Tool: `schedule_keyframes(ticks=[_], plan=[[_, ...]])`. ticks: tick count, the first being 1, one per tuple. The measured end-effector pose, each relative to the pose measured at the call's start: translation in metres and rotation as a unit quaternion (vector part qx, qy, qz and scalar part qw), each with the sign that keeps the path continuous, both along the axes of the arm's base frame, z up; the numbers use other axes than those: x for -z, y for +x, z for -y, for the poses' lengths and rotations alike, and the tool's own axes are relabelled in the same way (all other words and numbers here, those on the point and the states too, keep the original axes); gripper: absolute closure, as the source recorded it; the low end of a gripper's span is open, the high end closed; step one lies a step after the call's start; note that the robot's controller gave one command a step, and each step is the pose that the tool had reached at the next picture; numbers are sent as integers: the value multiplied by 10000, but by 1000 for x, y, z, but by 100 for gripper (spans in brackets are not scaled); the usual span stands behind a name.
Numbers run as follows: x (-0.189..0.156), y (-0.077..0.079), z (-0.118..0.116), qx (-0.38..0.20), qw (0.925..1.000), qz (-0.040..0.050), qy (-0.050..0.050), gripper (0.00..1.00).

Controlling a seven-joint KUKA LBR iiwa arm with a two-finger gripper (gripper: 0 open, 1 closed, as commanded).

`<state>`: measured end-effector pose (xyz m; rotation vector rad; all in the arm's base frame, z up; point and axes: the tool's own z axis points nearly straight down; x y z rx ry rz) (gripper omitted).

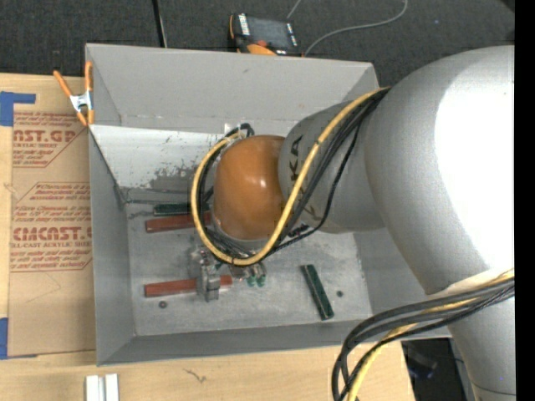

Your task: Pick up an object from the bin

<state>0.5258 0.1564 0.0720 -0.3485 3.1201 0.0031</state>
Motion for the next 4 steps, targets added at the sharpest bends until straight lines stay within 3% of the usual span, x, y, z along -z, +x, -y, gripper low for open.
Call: schedule_keyframes(ticks=[1, 2, 3, 4], plan=[[-167, -23, -3, -737, 9973, 36, 0, 100], [-163, -24, -2, -731, 9973, 1, -2, 0], [-52, -17, 13, -929, 9957, -43, -10, 0], [6, -11, 4, -1097, 9940, -30, -3, 0]])
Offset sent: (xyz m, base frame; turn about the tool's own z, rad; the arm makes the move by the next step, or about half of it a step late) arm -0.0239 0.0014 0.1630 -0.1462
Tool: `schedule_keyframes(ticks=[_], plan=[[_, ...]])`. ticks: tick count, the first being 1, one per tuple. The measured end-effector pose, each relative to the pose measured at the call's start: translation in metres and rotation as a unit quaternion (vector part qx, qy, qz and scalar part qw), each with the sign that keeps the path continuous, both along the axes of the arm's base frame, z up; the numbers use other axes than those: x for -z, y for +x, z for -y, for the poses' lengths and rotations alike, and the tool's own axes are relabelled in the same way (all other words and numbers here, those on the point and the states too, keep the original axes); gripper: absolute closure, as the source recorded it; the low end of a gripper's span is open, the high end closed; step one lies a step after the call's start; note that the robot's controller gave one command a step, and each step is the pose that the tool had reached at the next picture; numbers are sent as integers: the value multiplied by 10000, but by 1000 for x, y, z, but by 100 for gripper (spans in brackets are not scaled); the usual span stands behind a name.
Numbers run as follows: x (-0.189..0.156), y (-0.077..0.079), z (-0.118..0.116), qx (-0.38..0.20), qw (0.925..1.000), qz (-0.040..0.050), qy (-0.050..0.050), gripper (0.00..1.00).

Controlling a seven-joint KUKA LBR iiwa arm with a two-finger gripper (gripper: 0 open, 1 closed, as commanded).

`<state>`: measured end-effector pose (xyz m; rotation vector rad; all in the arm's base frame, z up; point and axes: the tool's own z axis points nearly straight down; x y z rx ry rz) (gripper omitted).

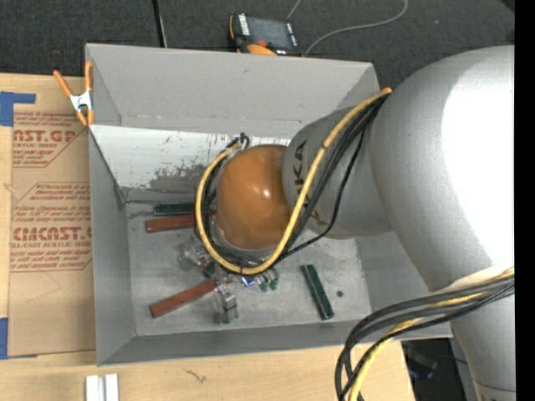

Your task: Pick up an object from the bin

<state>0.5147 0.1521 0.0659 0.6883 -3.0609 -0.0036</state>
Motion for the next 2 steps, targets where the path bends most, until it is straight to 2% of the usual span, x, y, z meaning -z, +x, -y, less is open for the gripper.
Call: schedule_keyframes(ticks=[1, 2], plan=[[-4, 1, 0, 6, 10000, 22, 5, 100], [-184, 12, 1, 188, 9998, 78, 10, 100]])
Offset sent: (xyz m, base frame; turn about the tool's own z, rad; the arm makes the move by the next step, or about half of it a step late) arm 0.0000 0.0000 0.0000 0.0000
